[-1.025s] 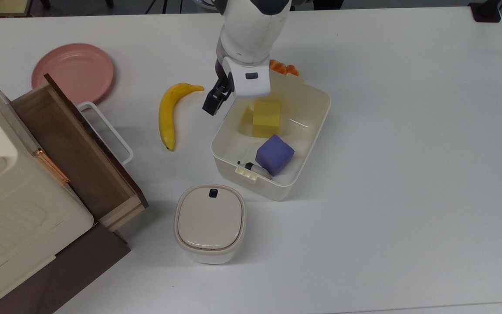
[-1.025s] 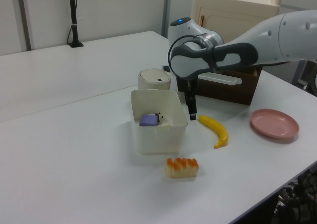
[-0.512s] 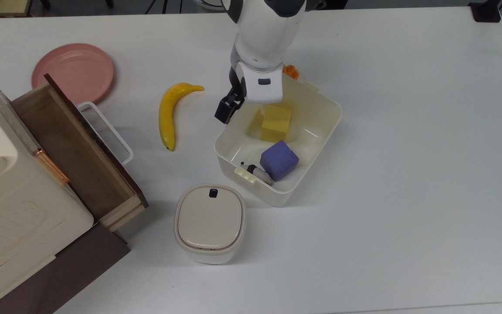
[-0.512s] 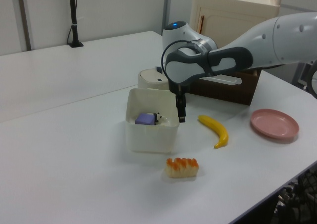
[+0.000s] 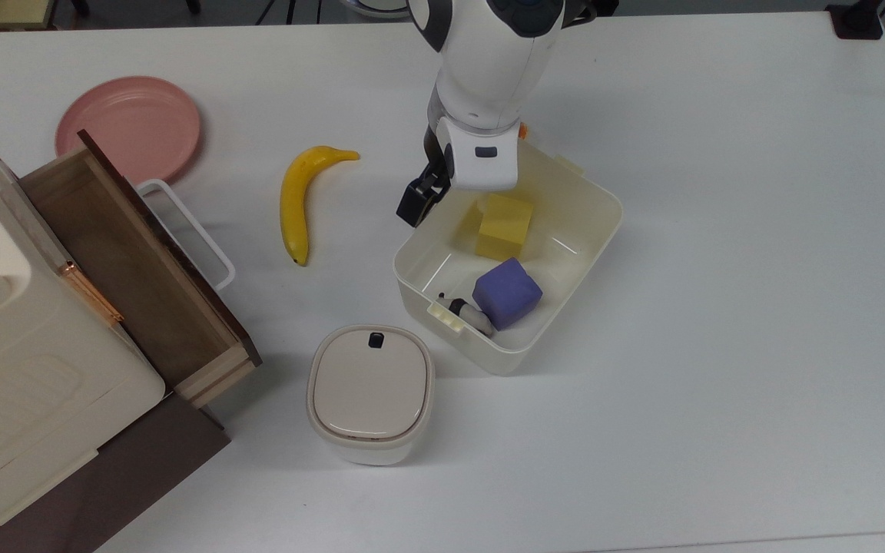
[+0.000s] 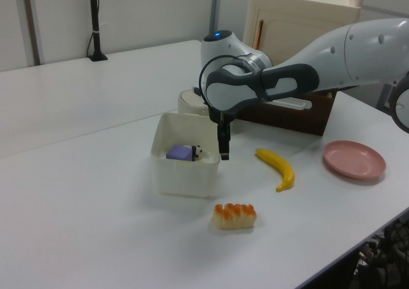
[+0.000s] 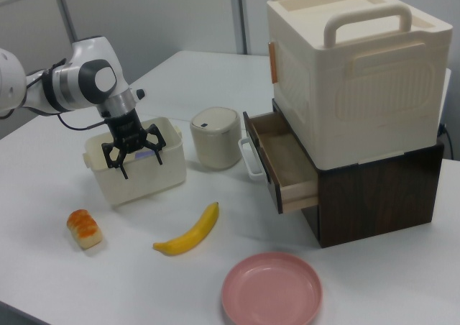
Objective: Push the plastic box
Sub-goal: 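Push the white plastic box across the table with the gripper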
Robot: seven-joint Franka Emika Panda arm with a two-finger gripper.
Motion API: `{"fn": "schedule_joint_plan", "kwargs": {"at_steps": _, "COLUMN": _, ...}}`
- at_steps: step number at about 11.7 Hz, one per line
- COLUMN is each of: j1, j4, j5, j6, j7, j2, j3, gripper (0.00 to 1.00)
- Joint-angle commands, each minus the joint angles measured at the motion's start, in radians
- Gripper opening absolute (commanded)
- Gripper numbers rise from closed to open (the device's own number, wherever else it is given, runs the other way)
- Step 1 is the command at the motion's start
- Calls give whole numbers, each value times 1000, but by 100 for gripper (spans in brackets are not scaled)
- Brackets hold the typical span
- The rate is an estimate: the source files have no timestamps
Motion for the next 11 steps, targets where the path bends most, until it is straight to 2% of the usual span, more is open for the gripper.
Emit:
{"fn": "schedule_joint_plan", "kwargs": {"at_steps": 1, "j1": 13, "j4": 74, "j5": -18, "j6": 31, "j7": 50, "j2": 48, "j3": -1, "gripper": 100}}
{"fn": "schedule_joint_plan", "kwargs": {"at_steps": 11, "j1": 43, "j4": 133, "j5": -22, "j6": 34, "j7": 113, "j2": 108, "j3": 19, "gripper": 100}}
